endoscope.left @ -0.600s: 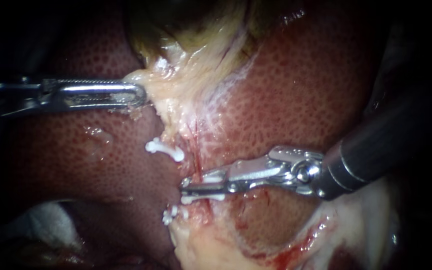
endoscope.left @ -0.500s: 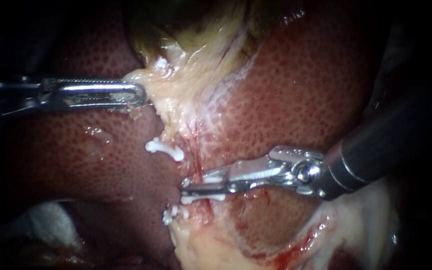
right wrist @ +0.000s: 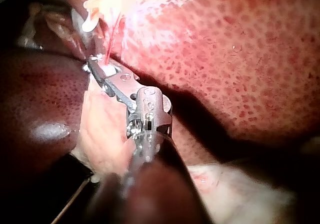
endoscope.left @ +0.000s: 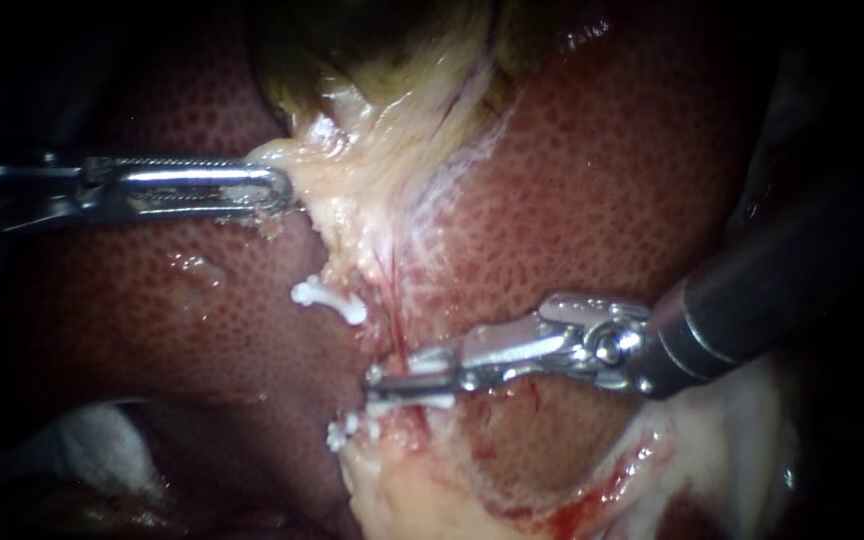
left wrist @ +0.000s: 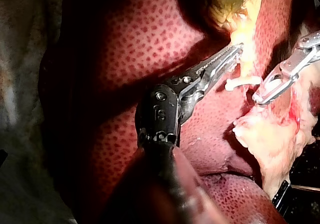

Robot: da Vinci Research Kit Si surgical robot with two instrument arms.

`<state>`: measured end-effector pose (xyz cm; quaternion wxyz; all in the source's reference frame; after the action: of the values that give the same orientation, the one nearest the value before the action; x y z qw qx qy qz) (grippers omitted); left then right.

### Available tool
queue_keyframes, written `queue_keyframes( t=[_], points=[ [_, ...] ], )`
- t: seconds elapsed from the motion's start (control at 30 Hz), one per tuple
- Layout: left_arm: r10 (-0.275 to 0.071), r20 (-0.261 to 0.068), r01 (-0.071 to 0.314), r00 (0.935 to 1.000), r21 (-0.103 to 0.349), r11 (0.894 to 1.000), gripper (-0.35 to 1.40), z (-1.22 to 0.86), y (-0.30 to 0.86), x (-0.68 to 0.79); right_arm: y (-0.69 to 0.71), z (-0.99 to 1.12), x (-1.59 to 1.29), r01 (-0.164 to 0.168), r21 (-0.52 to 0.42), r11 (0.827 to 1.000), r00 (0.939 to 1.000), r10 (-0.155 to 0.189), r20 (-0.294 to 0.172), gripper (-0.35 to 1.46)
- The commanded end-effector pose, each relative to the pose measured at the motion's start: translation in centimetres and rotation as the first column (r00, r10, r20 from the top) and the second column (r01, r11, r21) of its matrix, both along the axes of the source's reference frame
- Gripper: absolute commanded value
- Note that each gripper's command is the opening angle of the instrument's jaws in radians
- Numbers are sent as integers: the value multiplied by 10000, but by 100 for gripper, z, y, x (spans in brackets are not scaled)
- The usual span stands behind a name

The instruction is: Going back second clip right tube

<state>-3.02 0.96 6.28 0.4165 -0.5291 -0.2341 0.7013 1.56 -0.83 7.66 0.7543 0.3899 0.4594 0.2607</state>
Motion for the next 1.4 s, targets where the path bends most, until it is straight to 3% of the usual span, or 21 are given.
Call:
queue_keyframes(
  t=[0.03,0.23,0.33,0.5,0.7,0.83,0.97,1.1,1.4],
  points=[
    [1,2,-1,10000,-1,10000,-35,0,0,0,4,1,-1,-100,-284,9995,10000,100,-3,42],
    [2,2,-2,10000,-1,10000,-35,0,0,0,30,-1,-6,-648,-1151,9912,9973,683,266,49],
    [2,2,-2,10000,-1,10000,-35,0,0,0,38,-1,-13,-660,-1284,9895,9972,700,272,49],
    [1,1,-1,10000,-2,10000,-35,0,0,0,38,-4,-18,-642,-1334,9890,9973,682,258,49],
    [4,2,-4,10000,-4,10000,-35,0,-1,1,36,-20,-36,-304,-1376,9900,9995,309,12,50],
    [4,1,-4,10000,-6,10000,-35,0,-1,1,45,-43,-62,-26,-1811,9835,9998,-13,-214,50],
    [3,-1,-3,10000,-9,10000,-35,1,-1,1,58,-73,-88,352,-2569,9658,9973,-506,-536,50],
    [1,-4,-1,10000,-13,10000,-35,2,-2,1,66,-97,-105,541,-2960,9536,9943,-786,-715,50],
    [-6,-20,6,10000,-43,10000,-35,6,-4,-1,74,-120,-117,605,-3179,9462,9928,-899,-788,50]
  ],
)
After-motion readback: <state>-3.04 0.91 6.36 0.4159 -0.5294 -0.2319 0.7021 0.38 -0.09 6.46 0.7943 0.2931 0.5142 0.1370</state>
